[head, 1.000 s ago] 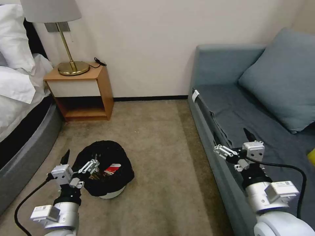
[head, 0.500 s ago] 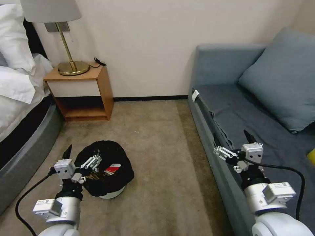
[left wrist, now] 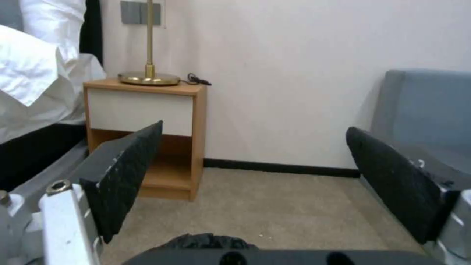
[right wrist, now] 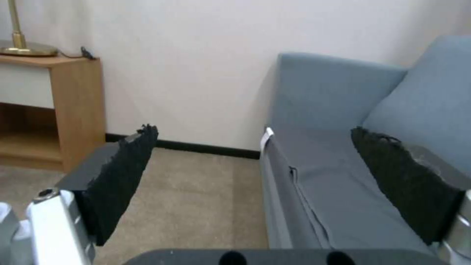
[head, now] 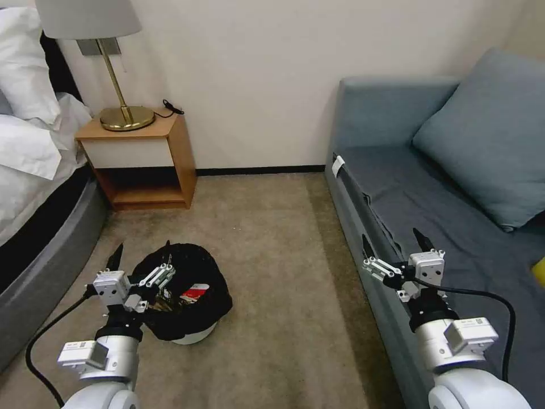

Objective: Pick up the trash bin, then pick up the garbage on the floor and place it into the trash bin.

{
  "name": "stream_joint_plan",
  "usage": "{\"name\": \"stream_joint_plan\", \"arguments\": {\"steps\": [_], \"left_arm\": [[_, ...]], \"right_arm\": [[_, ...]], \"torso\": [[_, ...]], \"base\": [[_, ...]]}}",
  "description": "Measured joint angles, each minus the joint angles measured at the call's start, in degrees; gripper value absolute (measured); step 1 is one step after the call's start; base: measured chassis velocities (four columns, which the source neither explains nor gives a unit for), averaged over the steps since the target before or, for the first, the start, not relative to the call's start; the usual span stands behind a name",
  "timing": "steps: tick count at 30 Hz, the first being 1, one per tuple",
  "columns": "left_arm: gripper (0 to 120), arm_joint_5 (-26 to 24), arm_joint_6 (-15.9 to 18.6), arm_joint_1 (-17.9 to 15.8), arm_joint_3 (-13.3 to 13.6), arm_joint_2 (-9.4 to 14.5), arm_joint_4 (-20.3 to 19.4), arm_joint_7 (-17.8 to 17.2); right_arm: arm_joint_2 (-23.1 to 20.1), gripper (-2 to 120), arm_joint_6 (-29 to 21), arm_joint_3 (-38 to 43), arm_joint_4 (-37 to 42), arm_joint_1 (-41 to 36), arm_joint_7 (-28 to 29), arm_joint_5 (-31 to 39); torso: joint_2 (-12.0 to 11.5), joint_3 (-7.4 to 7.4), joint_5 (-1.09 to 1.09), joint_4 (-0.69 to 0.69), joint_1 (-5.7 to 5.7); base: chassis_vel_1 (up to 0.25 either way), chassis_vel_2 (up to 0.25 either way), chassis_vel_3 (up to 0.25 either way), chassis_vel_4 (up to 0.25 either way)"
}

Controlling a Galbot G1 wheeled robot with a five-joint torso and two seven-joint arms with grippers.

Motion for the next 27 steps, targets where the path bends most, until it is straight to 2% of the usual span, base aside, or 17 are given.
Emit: {"name": "stream_joint_plan", "arguments": {"steps": [27], "left_arm": [[100, -0.07, 0.08, 0.02, -0.01, 0.00, 0.04, 0.02]], "right_arm": [[-0.05, 100, -0.01, -0.01, 0.01, 0.05, 0.02, 0.07]], "torso": [[0.00, 0.00, 0.00, 0.00, 0.00]], "base": [[0.000, 0.000, 0.000, 0.000]]}}
